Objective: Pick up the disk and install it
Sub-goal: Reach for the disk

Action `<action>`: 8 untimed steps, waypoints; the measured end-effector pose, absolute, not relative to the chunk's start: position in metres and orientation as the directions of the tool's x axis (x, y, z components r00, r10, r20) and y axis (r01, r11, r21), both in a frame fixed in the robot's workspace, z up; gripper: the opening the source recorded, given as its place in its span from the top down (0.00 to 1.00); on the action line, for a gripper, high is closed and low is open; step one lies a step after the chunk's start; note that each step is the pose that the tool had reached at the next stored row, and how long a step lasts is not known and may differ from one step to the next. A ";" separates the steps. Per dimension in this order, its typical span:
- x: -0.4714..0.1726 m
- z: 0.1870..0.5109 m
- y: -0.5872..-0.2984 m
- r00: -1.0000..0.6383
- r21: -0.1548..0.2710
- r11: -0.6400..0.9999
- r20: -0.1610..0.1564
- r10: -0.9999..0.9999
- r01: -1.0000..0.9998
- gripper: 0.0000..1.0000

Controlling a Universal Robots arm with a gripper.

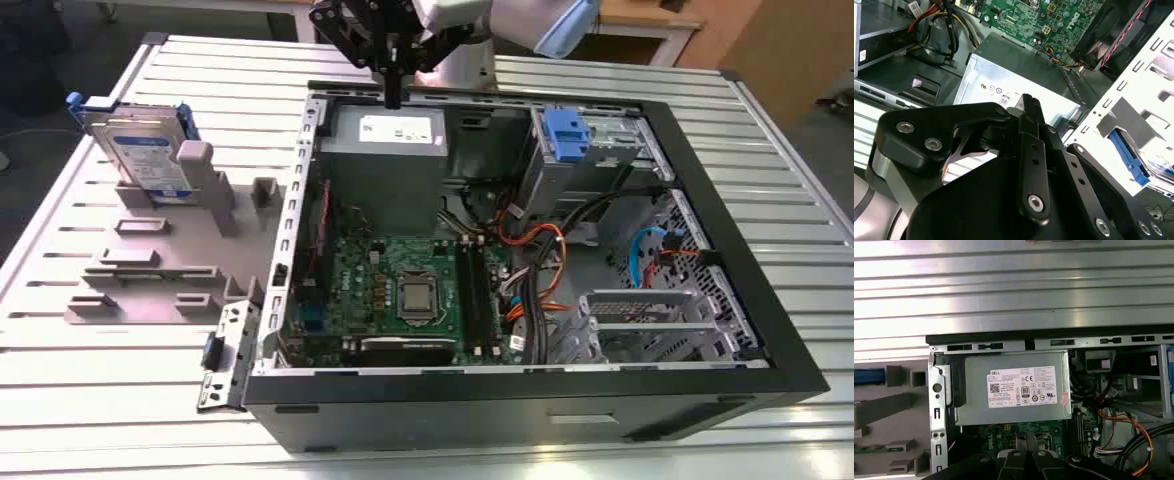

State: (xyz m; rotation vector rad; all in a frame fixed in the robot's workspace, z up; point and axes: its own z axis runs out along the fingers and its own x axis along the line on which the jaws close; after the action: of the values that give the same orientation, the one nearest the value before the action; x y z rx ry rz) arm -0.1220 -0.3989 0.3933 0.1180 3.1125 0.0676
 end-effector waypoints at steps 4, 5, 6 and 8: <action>-0.125 0.393 -0.399 -0.997 0.044 0.996 -0.024 0.076 0.075 0.89; -0.125 0.393 -0.399 -0.997 0.044 0.996 -0.024 0.076 0.075 0.89; -0.125 0.393 -0.399 -0.997 0.044 0.996 -0.024 0.076 0.075 0.89; -0.126 0.393 -0.399 -0.997 0.044 0.996 -0.024 0.076 0.075 0.89</action>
State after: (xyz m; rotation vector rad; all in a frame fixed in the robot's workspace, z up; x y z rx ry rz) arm -0.1260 -0.3989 0.3932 0.1180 3.1125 0.0677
